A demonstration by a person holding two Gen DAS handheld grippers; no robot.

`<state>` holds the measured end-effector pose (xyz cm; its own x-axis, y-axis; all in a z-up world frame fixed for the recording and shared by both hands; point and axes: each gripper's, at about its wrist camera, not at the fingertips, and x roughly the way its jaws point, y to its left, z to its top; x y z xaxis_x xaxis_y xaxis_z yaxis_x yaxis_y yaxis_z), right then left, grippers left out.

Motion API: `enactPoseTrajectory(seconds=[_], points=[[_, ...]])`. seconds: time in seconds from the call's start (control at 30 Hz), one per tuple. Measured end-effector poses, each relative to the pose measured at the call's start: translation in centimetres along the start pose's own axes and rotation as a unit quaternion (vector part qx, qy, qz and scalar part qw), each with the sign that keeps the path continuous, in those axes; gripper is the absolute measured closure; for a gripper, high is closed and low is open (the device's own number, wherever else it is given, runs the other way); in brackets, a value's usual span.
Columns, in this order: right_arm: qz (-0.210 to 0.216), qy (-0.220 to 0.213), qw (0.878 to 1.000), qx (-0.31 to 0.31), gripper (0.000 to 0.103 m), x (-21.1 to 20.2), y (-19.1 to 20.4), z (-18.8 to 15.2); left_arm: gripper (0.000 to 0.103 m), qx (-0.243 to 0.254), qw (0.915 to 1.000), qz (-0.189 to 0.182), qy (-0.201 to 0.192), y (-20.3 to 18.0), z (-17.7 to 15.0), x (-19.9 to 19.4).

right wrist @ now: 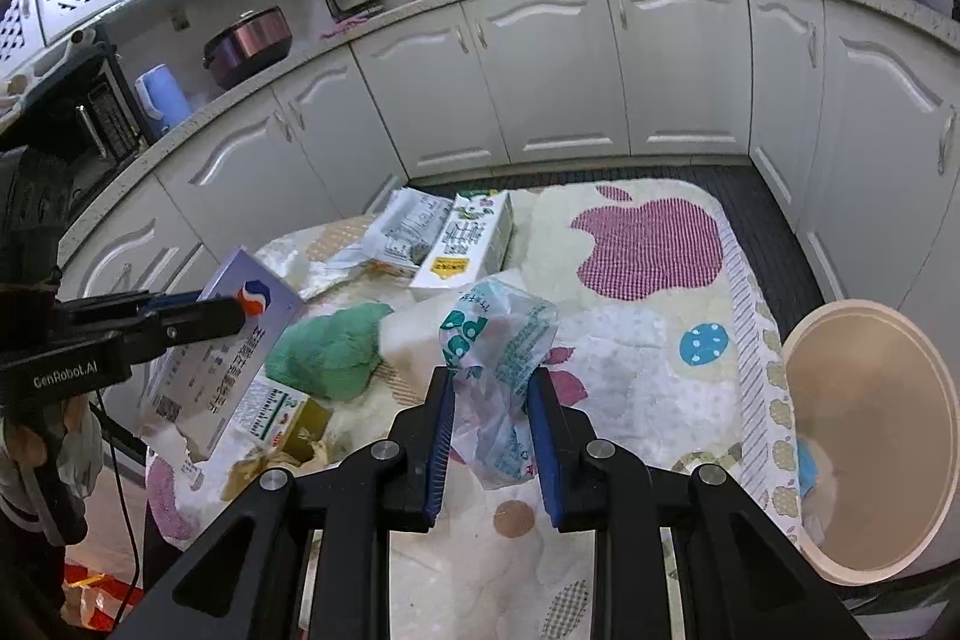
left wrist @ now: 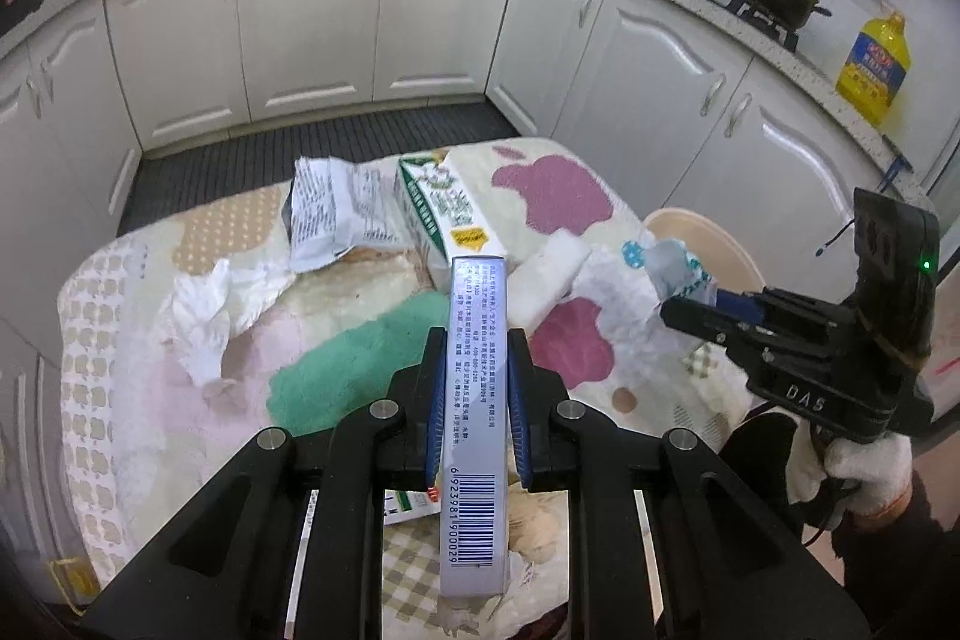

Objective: Collect trash
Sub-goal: 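Grasp the white medicine tube box with the left gripper while the right grasps a clear plastic bag, then carry the tube box and plastic bag over the beige bin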

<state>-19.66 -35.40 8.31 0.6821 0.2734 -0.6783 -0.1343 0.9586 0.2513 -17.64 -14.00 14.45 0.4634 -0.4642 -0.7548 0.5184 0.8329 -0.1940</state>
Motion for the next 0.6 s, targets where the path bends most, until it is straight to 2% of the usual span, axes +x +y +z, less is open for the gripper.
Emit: enactPoseTrajectory(seconds=[0.2,0.6], points=[[0.0,-0.01,1.0,-0.009,0.079,-1.2,0.7,-0.1,0.087,0.004,0.9997,-0.015,-0.017,-1.9,0.6,-0.9],[-0.022,-0.03,0.999,-0.002,0.079,-3.8,-1.0,-0.2,0.087,0.031,0.9984,-0.038,-0.029,-6.3,2.2,0.0]])
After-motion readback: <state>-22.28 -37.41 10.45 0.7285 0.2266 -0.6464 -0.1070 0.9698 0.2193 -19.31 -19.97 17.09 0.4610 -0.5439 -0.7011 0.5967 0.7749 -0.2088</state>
